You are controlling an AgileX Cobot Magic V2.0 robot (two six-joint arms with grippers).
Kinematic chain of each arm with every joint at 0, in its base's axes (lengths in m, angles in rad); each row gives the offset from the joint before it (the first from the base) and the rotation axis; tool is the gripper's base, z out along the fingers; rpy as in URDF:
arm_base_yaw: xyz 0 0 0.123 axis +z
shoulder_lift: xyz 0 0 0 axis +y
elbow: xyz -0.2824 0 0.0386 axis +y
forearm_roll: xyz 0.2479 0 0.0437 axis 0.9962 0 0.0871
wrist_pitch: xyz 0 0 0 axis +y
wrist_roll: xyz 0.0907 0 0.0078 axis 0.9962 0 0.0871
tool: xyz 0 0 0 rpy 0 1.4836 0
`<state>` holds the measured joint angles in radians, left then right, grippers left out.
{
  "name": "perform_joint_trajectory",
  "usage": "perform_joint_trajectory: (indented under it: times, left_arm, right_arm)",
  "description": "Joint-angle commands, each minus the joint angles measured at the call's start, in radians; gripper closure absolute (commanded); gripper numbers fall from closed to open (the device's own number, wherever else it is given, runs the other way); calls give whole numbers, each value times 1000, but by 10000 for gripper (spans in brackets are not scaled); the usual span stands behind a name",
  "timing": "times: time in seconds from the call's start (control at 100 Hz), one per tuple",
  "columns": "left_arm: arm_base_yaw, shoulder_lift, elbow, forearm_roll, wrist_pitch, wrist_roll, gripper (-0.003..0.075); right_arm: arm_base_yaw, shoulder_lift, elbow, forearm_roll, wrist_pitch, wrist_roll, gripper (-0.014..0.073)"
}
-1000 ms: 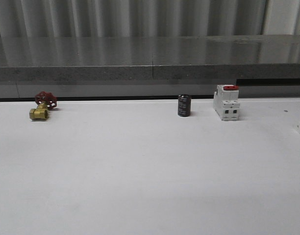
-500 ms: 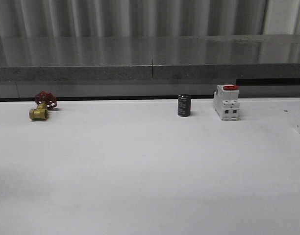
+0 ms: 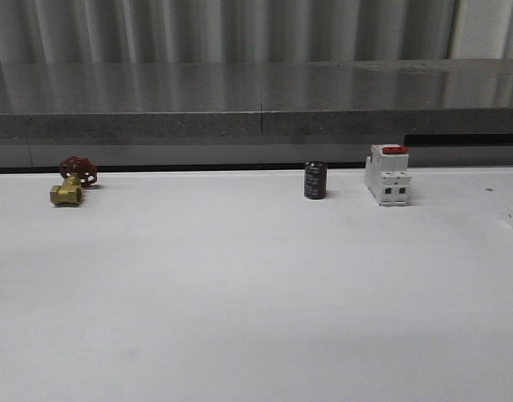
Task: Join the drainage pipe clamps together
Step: 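Lower the left gripper onto the white half-ring clamp and grasp it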
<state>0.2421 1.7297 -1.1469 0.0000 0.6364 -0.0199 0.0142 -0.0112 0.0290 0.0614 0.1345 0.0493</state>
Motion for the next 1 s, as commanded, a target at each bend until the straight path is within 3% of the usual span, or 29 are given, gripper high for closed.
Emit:
perform_joint_trajectory:
  times: [0.0, 0.75, 0.84, 0.99]
  left_arm:
    - [18, -6, -29, -14, -77, 10, 153]
    - [29, 148, -29, -10, -194, 10, 167]
    - [29, 148, -29, 0, -209, 10, 259]
    - [29, 148, -29, 23, -225, 10, 527]
  right_arm:
    - [2, -19, -20, 2, -79, -8, 658]
    - [2, -19, -20, 2, -79, -8, 658]
    - [2, -19, -20, 2, -79, -8, 658]
    - [2, -19, -20, 2, -79, -8, 658]
